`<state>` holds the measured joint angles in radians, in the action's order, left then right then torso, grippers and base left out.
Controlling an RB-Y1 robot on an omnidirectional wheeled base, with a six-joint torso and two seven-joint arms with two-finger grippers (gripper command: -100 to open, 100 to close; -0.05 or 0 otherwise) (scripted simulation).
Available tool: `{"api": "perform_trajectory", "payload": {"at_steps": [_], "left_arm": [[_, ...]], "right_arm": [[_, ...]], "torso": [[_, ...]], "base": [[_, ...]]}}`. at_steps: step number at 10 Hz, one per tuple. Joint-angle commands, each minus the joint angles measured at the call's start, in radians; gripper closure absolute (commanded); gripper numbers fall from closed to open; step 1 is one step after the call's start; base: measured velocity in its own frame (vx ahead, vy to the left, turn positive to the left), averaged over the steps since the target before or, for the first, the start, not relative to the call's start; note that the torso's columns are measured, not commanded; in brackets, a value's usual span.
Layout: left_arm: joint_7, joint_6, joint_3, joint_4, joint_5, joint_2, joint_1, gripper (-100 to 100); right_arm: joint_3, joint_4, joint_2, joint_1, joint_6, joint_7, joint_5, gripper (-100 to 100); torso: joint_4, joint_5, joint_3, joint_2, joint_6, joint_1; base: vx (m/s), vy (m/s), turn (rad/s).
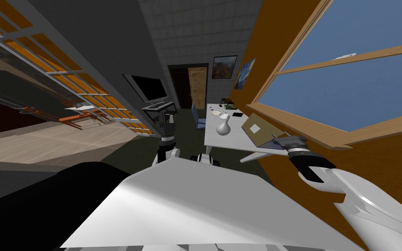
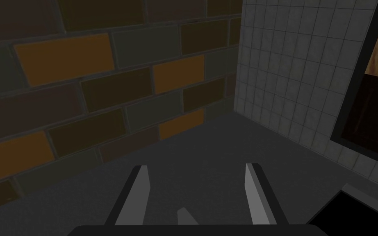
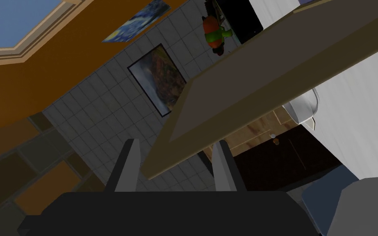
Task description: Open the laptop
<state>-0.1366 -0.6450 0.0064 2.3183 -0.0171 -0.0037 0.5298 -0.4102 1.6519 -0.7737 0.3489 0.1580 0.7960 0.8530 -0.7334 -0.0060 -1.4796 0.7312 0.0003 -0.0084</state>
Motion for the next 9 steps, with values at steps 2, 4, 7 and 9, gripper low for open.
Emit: {"api": "perform_trajectory", "payload": {"at_steps": [2,4,7,9], "left_arm": [[0.0,0.0,0.0,0.0,0.0,0.0,0.0,0],[0.0,0.0,0.0,0.0,0.0,0.0,0.0,0],[0.0,0.0,0.0,0.0,0.0,0.0,0.0,0],[0.0,0.0,0.0,0.0,0.0,0.0,0.0,0]], "right_arm": [[0.003,-0.109,-0.051,-0.029,0.073,-0.067,-0.061,100],[0.004,-0.156,-0.074,-0.039,0.099,-0.095,-0.086,100],[0.005,-0.206,-0.096,-0.05,0.125,-0.123,-0.111,100],[0.006,-0.247,-0.119,-0.061,0.15,-0.15,-0.136,100]], "torso": [[0.001,-0.003,0.0,0.0,0.001,-0.002],[0.002,-0.004,0.002,0.001,0.0,-0.001],[0.002,-0.004,0.0,0.0,0.0,-0.002],[0.002,-0.004,0.001,0.0,0.001,-0.002]], "base": [[0.018,0.007,-0.027],[0.017,0.005,-0.019],[0.008,0.009,-0.012],[0.01,0.007,-0.019]]}}
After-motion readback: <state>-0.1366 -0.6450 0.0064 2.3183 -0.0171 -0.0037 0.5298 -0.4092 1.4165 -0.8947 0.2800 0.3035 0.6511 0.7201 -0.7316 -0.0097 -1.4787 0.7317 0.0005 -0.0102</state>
